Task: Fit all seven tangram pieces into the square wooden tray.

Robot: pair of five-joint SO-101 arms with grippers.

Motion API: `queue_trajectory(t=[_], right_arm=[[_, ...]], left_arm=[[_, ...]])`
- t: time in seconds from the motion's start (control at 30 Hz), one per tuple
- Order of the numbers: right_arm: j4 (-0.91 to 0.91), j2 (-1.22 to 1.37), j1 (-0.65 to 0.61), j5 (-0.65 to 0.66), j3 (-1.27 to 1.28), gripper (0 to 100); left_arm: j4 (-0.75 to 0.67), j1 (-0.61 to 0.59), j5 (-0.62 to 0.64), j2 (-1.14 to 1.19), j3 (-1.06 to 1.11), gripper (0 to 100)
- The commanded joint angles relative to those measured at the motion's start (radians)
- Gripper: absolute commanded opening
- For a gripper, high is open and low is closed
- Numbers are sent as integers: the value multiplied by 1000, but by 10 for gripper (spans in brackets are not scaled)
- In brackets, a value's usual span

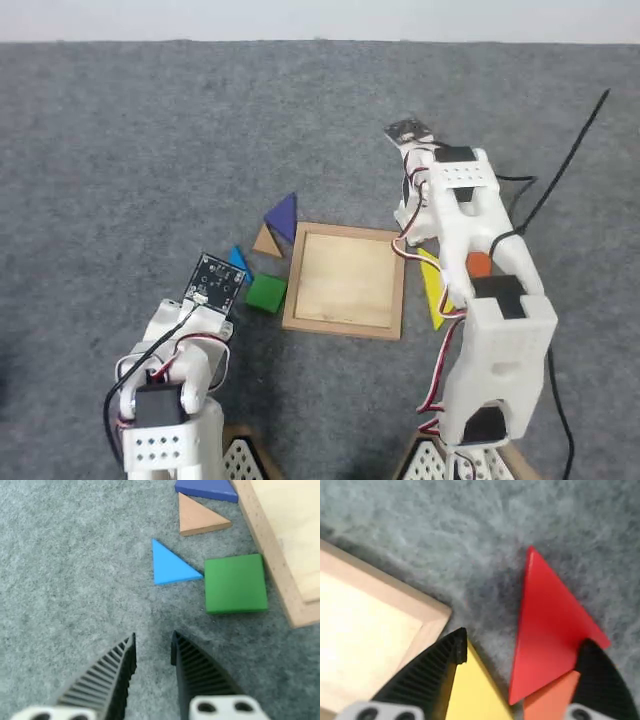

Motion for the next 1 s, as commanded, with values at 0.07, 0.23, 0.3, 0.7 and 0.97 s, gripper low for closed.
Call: queue_trajectory(t=[0.07,0.23,0.3,0.7,0.97], right_arm=[[-51,-8,87,18,2,366],[-105,-1,117,23,5,366],[-107,-1,117,26,5,365],[-84,53,114,28,-44,162],[-90,33,59,28,-54,143]], left_arm=[[8,-5,-9,-20,-7,108],[8,-5,-9,-20,-7,108],[8,-5,-9,-20,-7,108],[9,-5,-9,-20,-7,108],[9,-5,-9,-20,-7,108]])
